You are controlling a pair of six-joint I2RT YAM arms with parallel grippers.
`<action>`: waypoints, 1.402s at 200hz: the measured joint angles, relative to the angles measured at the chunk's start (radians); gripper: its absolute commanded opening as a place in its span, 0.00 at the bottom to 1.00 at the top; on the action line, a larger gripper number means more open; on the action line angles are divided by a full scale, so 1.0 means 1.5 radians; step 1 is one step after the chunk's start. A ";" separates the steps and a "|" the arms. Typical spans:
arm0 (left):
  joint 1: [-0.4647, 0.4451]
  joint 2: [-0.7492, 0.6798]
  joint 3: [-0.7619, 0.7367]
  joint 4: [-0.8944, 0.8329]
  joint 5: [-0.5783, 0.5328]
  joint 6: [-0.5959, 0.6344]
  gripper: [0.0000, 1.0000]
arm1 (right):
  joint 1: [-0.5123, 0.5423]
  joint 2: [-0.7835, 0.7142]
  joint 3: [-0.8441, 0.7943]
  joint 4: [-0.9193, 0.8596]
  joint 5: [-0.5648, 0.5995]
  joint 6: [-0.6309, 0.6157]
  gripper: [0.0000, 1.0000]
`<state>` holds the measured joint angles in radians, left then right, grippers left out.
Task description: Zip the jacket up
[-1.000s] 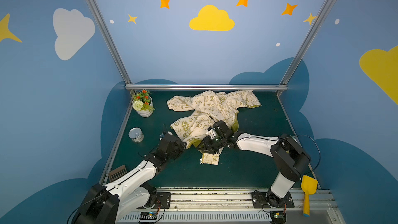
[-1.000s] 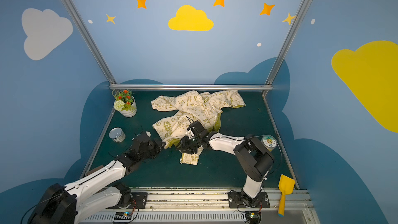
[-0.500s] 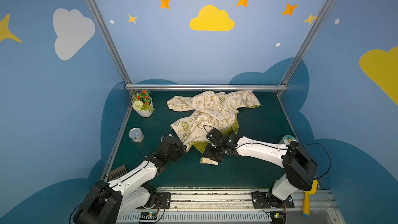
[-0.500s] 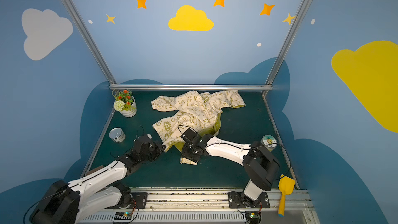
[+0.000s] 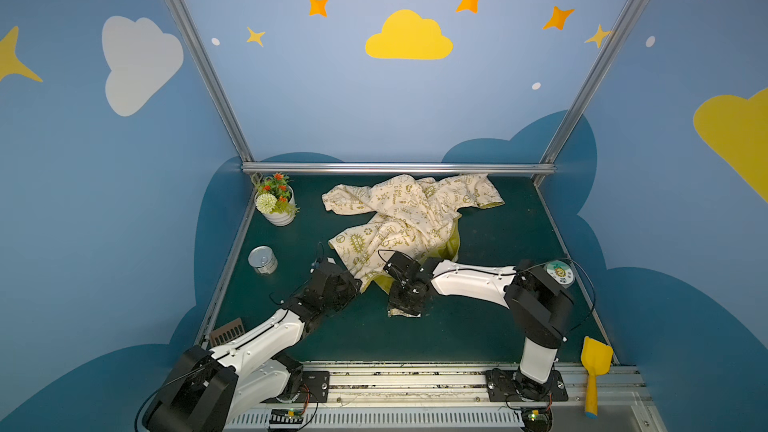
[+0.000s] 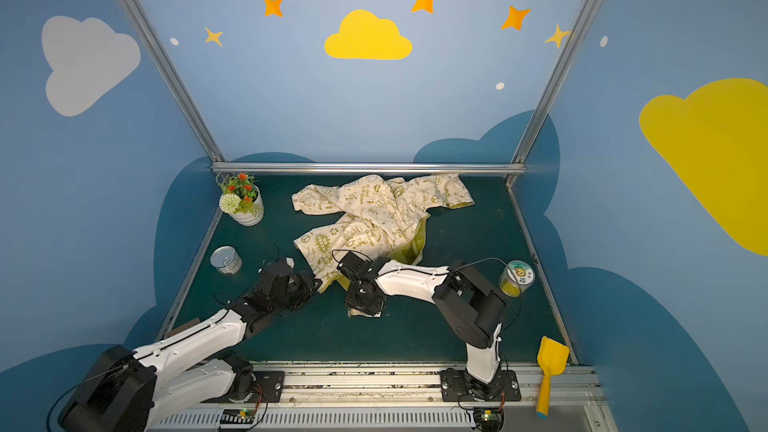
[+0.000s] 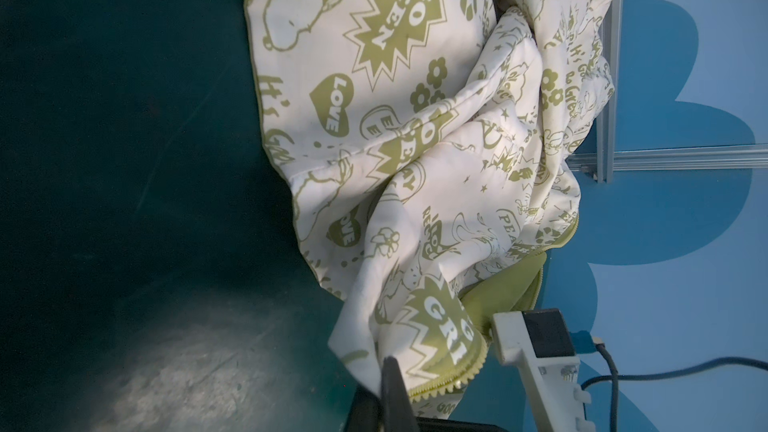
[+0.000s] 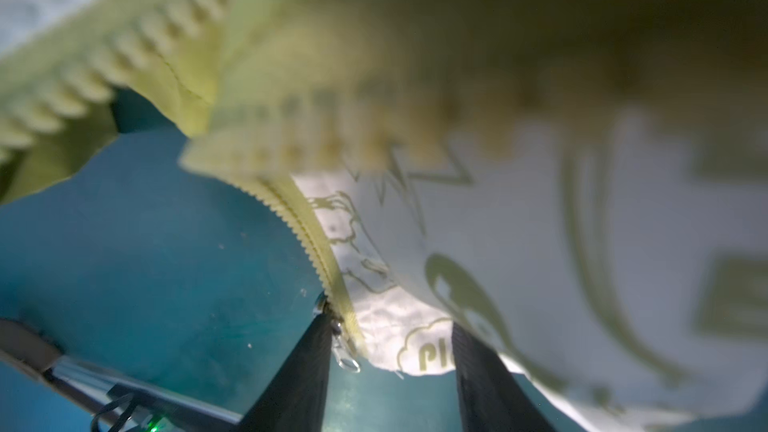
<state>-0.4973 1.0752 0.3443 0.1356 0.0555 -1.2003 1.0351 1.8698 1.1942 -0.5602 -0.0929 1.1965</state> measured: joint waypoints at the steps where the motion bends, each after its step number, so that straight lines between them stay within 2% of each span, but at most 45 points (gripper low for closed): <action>1: 0.000 0.000 0.000 0.000 0.000 0.000 0.03 | 0.001 0.001 0.001 -0.002 0.000 0.000 0.44; 46: 0.000 -0.025 -0.002 -0.006 -0.005 0.003 0.03 | 0.033 0.046 0.070 -0.086 0.058 -0.004 0.35; 86: 0.001 -0.033 -0.002 -0.012 -0.010 0.003 0.03 | 0.035 0.061 0.087 -0.113 0.065 0.001 0.27; 103: 0.002 -0.034 -0.004 -0.012 -0.014 0.003 0.03 | 0.031 0.062 0.086 -0.120 0.061 0.006 0.18; 118: 0.006 -0.037 -0.009 -0.013 -0.016 0.003 0.03 | 0.028 0.058 0.080 -0.121 0.060 0.008 0.00; 156: 0.016 -0.048 -0.016 -0.022 -0.017 0.005 0.03 | 0.021 0.046 0.062 -0.098 0.043 -0.002 0.00; 198: 0.017 -0.057 -0.015 -0.025 0.002 0.018 0.03 | 0.020 -0.019 -0.026 -0.010 0.027 -0.037 0.00; 234: 0.017 -0.056 -0.012 0.007 0.034 0.024 0.03 | 0.019 -0.139 -0.120 0.071 0.003 -0.098 0.00; 280: 0.016 -0.069 0.025 0.102 0.069 0.051 0.03 | -0.014 -0.287 -0.224 0.251 0.003 -0.151 0.00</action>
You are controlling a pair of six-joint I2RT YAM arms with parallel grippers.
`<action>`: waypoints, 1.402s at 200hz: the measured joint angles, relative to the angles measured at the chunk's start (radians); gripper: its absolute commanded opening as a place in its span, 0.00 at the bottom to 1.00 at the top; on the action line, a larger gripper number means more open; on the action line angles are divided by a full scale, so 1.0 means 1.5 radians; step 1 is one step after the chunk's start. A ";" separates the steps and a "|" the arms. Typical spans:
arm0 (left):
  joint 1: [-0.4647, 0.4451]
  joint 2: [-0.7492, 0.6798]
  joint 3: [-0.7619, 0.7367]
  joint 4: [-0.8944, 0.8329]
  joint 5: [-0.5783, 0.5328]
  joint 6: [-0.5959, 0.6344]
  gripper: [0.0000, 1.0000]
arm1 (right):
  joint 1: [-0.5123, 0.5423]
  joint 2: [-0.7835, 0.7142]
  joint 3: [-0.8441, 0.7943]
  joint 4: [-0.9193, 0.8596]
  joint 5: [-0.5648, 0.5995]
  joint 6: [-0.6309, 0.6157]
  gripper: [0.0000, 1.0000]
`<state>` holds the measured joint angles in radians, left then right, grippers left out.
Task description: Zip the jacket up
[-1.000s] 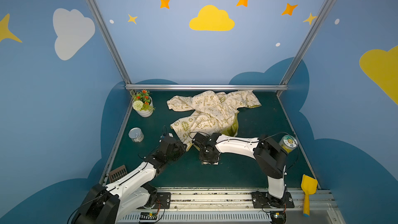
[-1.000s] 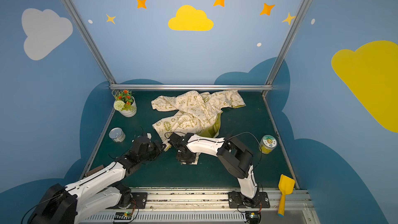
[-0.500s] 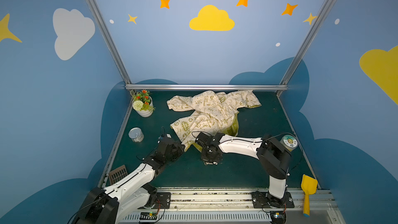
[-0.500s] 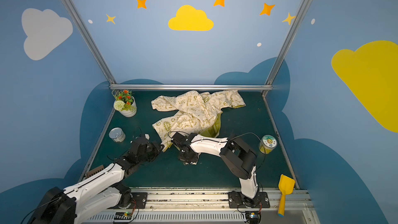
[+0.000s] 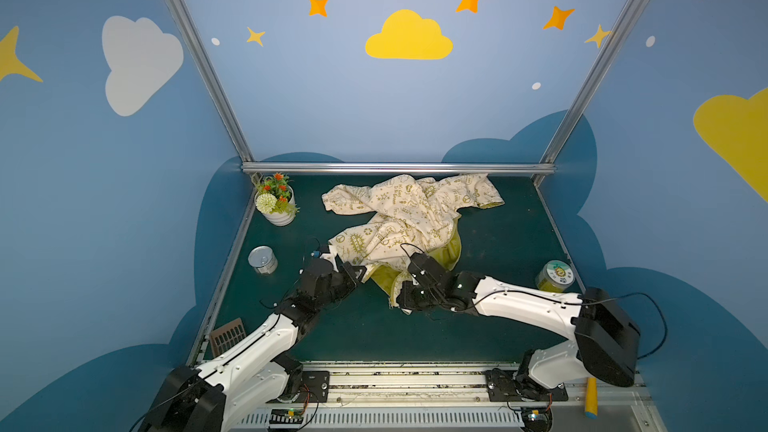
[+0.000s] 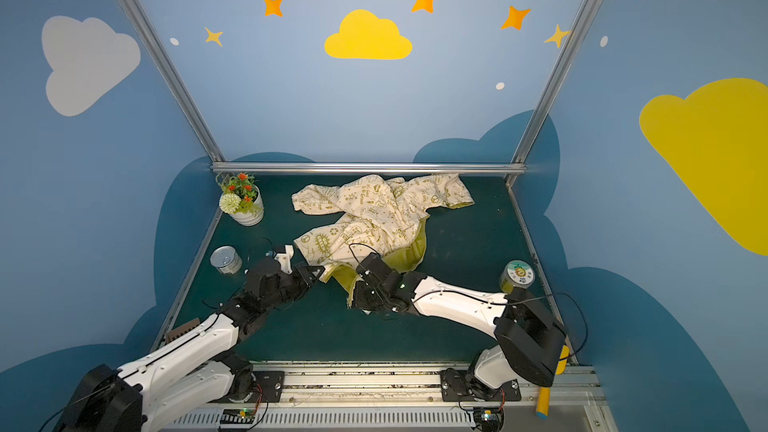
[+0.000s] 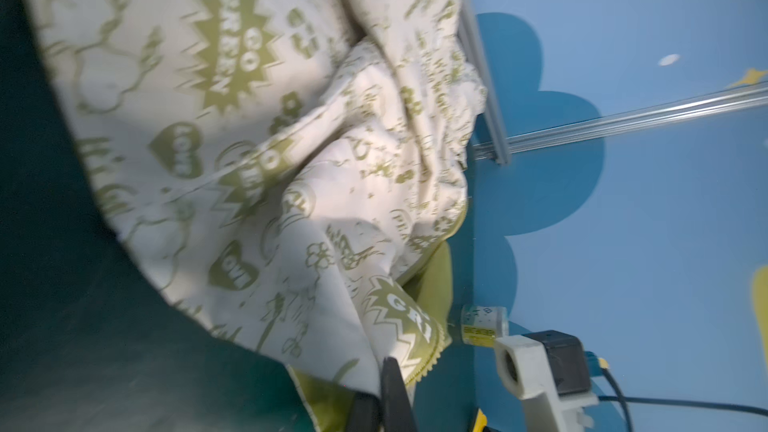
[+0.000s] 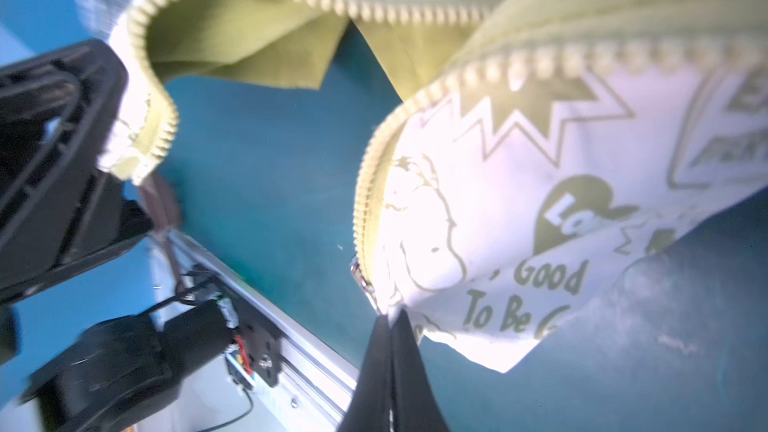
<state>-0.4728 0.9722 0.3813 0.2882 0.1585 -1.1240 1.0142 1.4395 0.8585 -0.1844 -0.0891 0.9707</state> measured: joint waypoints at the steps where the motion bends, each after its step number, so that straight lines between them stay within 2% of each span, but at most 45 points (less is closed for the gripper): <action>1: -0.001 -0.001 0.002 0.003 0.001 0.001 0.03 | -0.002 -0.003 -0.003 0.003 0.000 -0.002 0.00; 38: -0.035 -0.007 0.055 0.074 -0.010 0.022 0.03 | -0.020 -0.081 -0.078 0.129 0.043 -0.073 0.00; 63: -0.116 0.003 0.054 0.127 -0.089 0.051 0.03 | -0.023 -0.150 -0.176 0.266 0.066 -0.142 0.00; 79: -0.180 0.020 0.043 0.185 -0.146 0.088 0.03 | -0.030 -0.186 -0.221 0.312 0.075 -0.183 0.00; 93: -0.215 0.051 0.043 0.228 -0.184 0.113 0.03 | -0.046 -0.219 -0.240 0.330 0.076 -0.219 0.00; 124: -0.241 0.158 0.058 0.349 -0.248 0.145 0.03 | -0.088 -0.312 -0.276 0.396 0.068 -0.287 0.00; 161: -0.254 0.277 0.092 0.524 -0.277 0.160 0.03 | -0.124 -0.432 -0.338 0.448 0.058 -0.348 0.00; 181: -0.261 0.326 0.117 0.613 -0.284 0.169 0.03 | -0.149 -0.472 -0.342 0.448 0.039 -0.365 0.00; 207: -0.270 0.355 0.146 0.667 -0.281 0.176 0.03 | -0.194 -0.506 -0.342 0.442 0.002 -0.365 0.00; 239: -0.279 0.361 0.171 0.692 -0.265 0.182 0.03 | -0.236 -0.497 -0.342 0.445 -0.059 -0.338 0.00; 280: -0.291 0.361 0.199 0.704 -0.251 0.197 0.03 | -0.240 -0.467 -0.314 0.453 -0.129 -0.305 0.00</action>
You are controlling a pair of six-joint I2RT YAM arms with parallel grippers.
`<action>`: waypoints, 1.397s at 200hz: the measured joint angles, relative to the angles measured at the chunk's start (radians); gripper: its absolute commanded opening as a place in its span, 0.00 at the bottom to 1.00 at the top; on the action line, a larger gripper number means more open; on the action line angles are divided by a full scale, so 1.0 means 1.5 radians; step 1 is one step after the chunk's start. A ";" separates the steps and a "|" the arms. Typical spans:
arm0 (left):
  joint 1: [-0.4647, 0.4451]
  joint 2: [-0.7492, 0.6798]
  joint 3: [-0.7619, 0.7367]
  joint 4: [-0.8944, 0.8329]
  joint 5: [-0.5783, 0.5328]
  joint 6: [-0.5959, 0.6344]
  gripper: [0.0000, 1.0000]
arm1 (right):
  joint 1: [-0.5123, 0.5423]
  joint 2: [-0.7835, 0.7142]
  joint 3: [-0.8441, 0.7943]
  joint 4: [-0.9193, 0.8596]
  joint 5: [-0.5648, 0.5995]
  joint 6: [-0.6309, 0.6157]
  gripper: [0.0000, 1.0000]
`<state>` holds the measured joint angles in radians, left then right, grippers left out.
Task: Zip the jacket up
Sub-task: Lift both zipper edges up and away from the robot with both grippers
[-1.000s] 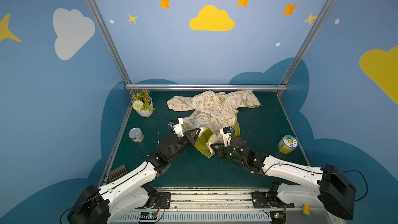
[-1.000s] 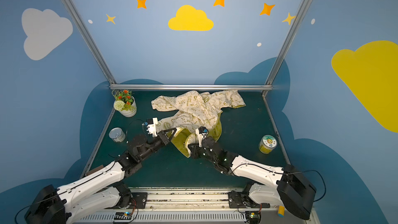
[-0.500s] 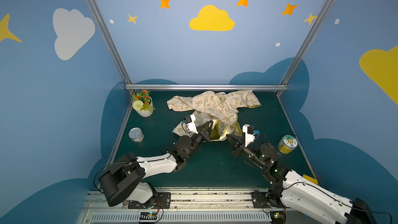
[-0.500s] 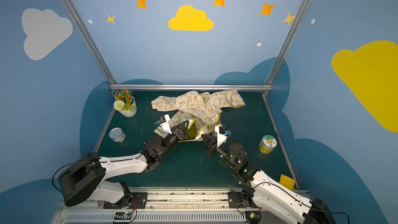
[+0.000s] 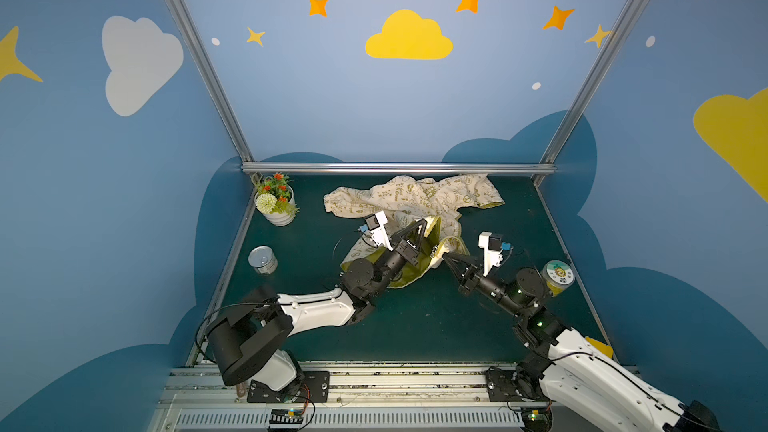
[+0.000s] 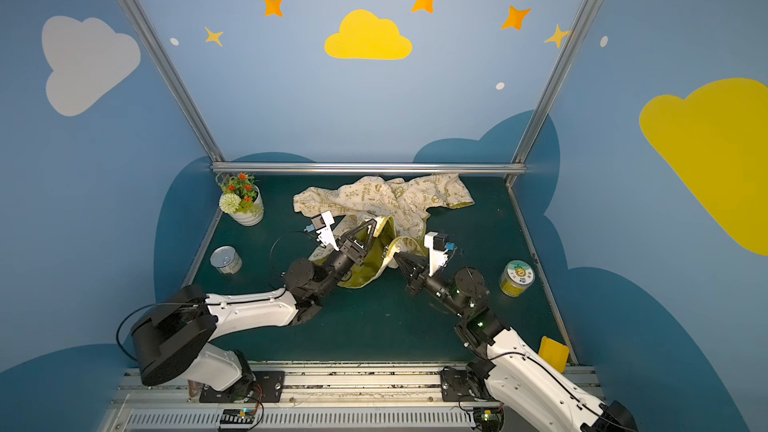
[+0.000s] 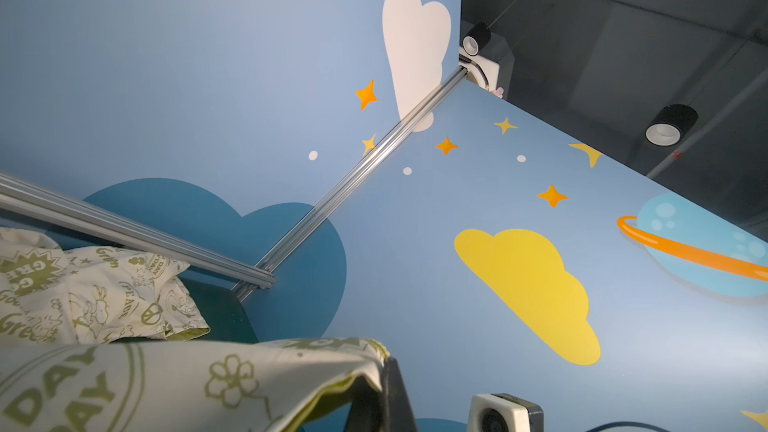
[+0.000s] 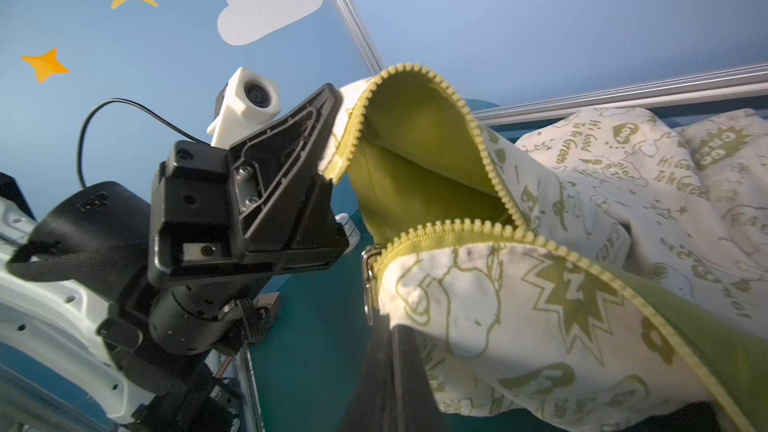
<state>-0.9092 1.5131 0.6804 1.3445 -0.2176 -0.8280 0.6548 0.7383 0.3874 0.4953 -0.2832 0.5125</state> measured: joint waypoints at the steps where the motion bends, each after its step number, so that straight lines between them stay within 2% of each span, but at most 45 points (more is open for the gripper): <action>1: 0.000 0.000 0.001 0.000 0.001 0.001 0.03 | 0.000 0.000 0.001 0.000 0.000 0.001 0.00; 79: -0.001 0.006 0.124 0.003 0.055 0.106 0.03 | 0.000 -0.041 0.046 0.017 -0.021 0.018 0.00; 141: -0.001 0.065 0.215 0.006 0.103 0.155 0.03 | -0.001 -0.058 0.093 0.007 -0.007 -0.062 0.00; 173: 0.000 0.069 0.212 0.008 0.096 0.176 0.03 | -0.010 -0.063 0.127 -0.070 0.032 -0.091 0.00; 194: 0.012 0.071 0.170 0.018 0.081 0.179 0.03 | -0.016 -0.059 0.141 -0.163 0.061 -0.090 0.00; 219: 0.061 0.112 0.127 0.021 0.078 0.186 0.03 | -0.045 -0.006 0.156 -0.282 0.061 -0.087 0.00; 243: 0.160 0.171 0.145 -0.020 0.111 0.160 0.03 | -0.106 0.122 0.212 -0.356 0.020 -0.094 0.00; 260: 0.241 0.212 0.220 -0.066 0.151 0.137 0.03 | -0.170 0.217 0.294 -0.394 -0.027 -0.104 0.00; 279: 0.308 0.248 0.351 -0.123 0.190 0.121 0.03 | -0.233 0.323 0.452 -0.427 -0.086 -0.119 0.00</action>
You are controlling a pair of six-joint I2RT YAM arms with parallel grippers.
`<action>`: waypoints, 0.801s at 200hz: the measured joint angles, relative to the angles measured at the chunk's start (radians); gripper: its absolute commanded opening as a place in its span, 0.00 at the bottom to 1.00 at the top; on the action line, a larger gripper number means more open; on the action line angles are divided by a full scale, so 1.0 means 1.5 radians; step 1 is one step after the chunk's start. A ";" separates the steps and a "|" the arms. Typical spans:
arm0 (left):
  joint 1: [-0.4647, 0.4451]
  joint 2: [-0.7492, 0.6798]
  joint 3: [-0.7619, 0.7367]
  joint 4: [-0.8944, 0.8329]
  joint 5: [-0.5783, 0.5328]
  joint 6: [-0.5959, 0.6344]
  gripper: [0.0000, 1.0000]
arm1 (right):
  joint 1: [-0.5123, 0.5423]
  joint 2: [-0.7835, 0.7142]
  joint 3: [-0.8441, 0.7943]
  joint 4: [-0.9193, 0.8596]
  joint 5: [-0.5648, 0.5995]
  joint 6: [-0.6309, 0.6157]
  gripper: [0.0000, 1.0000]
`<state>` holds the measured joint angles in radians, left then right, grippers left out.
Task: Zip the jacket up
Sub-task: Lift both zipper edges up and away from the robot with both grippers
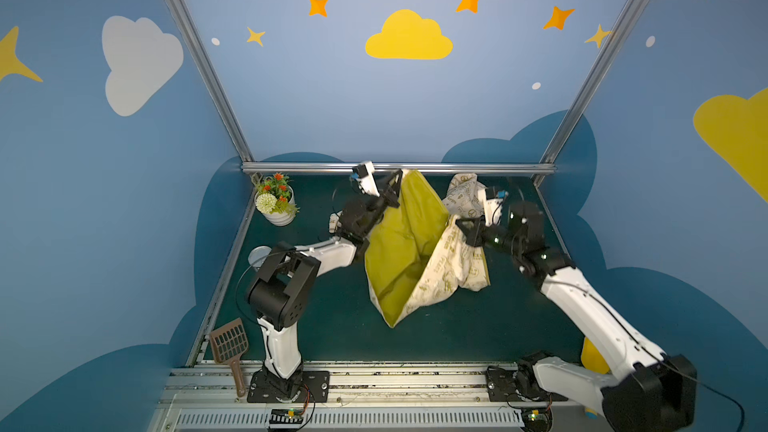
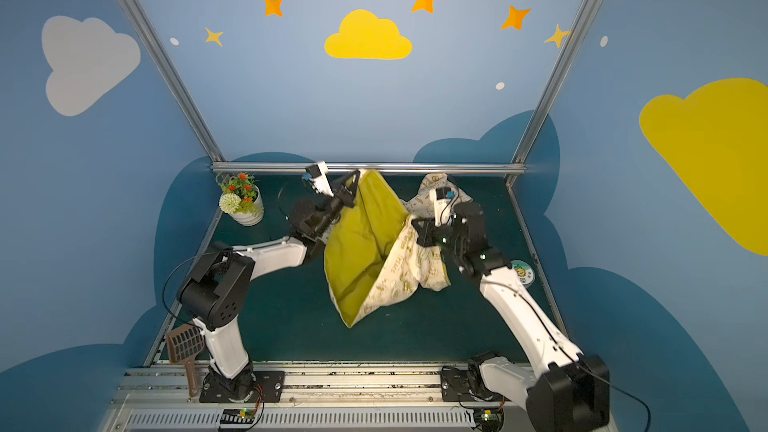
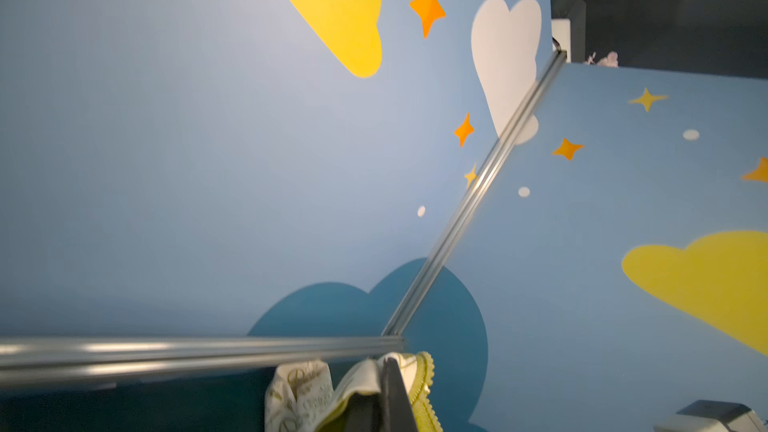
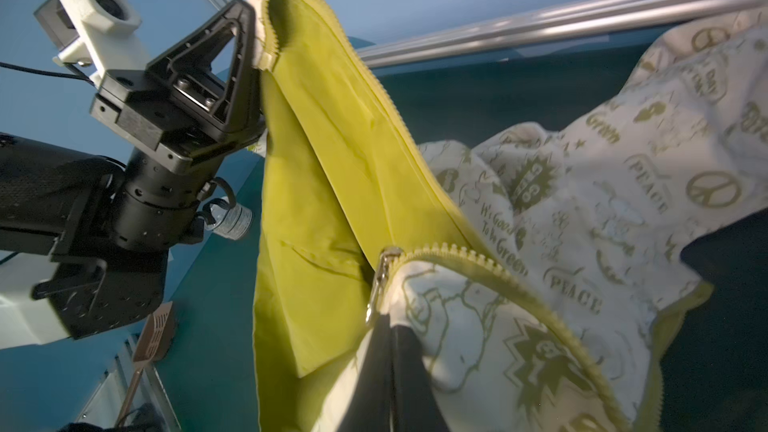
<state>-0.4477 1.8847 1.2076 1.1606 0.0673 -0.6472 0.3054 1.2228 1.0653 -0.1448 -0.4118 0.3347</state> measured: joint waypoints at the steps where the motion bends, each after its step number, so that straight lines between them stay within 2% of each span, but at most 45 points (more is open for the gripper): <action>1: 0.002 0.001 0.005 -0.002 0.001 0.000 0.03 | -0.004 0.008 0.013 -0.001 -0.003 -0.002 0.00; 36: 0.063 0.012 0.229 -0.069 0.041 -0.008 0.03 | -0.030 0.124 0.310 -0.032 -0.066 -0.041 0.00; 51: 0.068 -0.006 0.254 -0.069 0.051 -0.008 0.03 | -0.029 0.122 0.355 -0.036 -0.087 -0.054 0.00; 64: 0.066 -0.037 0.227 -0.057 0.064 -0.014 0.03 | -0.028 0.100 0.346 -0.037 -0.100 -0.060 0.00; 82: 0.052 -0.096 0.098 -0.005 0.058 -0.025 0.03 | -0.023 0.044 0.261 -0.041 -0.111 -0.059 0.00; 108: -0.009 -0.144 -0.140 0.073 0.010 -0.032 0.03 | -0.011 -0.047 0.055 -0.045 -0.116 -0.038 0.00; 134: -0.125 -0.132 -0.333 0.089 -0.056 -0.046 0.03 | -0.001 -0.109 -0.167 -0.047 -0.112 0.006 0.00; 160: -0.251 -0.115 -0.424 0.094 -0.124 -0.051 0.03 | 0.000 -0.165 -0.354 -0.042 -0.105 0.063 0.00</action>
<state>-0.8238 1.7119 0.5720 1.3010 -0.1192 -0.7242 0.3058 0.9760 0.5346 -0.2081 -0.5697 0.4297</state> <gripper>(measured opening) 0.050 0.050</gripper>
